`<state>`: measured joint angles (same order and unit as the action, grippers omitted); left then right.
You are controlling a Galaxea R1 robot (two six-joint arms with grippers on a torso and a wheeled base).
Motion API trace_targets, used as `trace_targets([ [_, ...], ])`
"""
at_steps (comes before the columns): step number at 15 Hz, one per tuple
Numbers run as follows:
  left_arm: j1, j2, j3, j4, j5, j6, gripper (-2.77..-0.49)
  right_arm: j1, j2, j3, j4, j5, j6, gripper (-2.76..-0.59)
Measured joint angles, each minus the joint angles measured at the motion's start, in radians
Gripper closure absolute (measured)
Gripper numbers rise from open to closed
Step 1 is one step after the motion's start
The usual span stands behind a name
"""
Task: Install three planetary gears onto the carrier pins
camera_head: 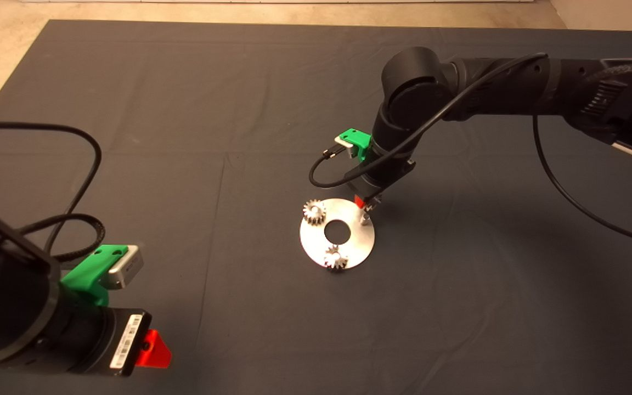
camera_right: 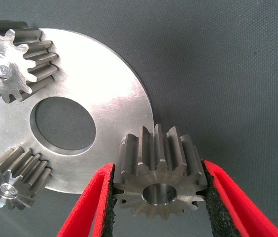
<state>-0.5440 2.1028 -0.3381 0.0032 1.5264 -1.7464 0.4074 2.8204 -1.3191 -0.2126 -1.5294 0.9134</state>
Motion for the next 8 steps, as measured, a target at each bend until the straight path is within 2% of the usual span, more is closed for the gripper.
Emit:
trace_targets([
  [8,0.0,0.0,0.0,0.0,0.0,0.0,-2.33,-0.001,0.0,0.0,0.013,0.0,0.0,-1.08],
])
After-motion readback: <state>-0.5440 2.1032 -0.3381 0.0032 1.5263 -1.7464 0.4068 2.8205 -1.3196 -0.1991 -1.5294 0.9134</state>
